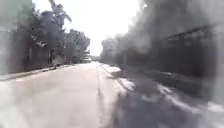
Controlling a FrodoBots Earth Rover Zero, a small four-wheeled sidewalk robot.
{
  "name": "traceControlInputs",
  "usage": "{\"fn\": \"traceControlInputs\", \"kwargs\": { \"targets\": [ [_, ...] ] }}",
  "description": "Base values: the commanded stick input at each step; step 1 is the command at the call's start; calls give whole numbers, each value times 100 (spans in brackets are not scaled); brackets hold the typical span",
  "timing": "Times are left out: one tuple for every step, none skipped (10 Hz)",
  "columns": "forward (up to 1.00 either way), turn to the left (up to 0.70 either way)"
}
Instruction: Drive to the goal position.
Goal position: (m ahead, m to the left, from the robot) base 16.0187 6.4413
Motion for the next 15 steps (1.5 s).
{"fn": "traceControlInputs", "kwargs": {
  "targets": [
    [100, 0],
    [100, 0],
    [100, 0],
    [100, 0],
    [100, 0],
    [100, 0],
    [100, 0],
    [100, 0],
    [100, 0],
    [100, 0],
    [100, 0],
    [100, 0],
    [100, 0],
    [100, 0],
    [100, 0]
  ]
}}
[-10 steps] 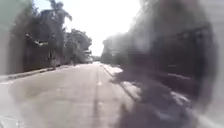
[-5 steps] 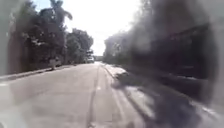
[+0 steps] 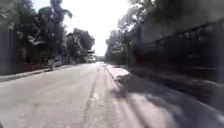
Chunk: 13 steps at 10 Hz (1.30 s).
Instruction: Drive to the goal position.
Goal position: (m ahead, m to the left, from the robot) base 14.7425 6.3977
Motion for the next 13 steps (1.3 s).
{"fn": "traceControlInputs", "kwargs": {
  "targets": [
    [100, 0],
    [100, 0],
    [100, 0],
    [100, 0],
    [100, 0],
    [100, 0],
    [100, 0],
    [100, 0],
    [100, 0],
    [100, 0],
    [100, 0],
    [100, 0],
    [100, 0]
  ]
}}
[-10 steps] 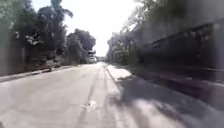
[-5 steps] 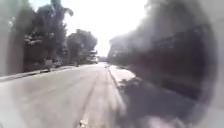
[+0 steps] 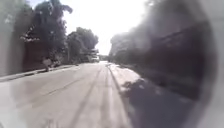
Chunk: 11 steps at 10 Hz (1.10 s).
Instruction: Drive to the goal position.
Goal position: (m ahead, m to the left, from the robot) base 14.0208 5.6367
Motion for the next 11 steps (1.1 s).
{"fn": "traceControlInputs", "kwargs": {
  "targets": [
    [100, 0],
    [100, 0],
    [100, 0],
    [100, 0],
    [100, 0],
    [100, -1],
    [100, -2],
    [100, -3],
    [100, -14],
    [100, -29],
    [100, -29]
  ]
}}
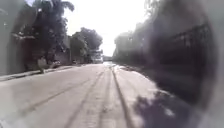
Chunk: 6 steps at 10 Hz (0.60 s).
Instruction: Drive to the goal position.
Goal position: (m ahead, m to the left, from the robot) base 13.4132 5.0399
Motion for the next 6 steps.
{"fn": "traceControlInputs", "kwargs": {
  "targets": [
    [100, -13],
    [100, -1],
    [100, -2],
    [100, 0],
    [100, 0],
    [100, 0]
  ]
}}
